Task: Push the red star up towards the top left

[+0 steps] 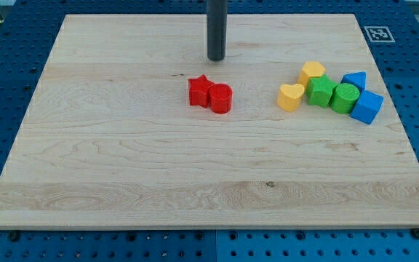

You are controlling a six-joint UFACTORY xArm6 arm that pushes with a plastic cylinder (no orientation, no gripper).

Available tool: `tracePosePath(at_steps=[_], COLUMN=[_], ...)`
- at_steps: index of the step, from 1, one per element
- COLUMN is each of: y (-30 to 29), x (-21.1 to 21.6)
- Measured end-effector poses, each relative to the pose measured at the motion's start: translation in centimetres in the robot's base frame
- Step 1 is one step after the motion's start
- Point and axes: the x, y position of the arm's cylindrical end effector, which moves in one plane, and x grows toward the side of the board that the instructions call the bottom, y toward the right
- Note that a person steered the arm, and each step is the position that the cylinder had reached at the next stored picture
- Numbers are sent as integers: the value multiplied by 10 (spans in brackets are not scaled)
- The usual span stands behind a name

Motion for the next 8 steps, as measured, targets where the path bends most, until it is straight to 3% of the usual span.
tracePosePath(at_steps=[4,6,8], y=[57,48,-37], x=[87,105,91])
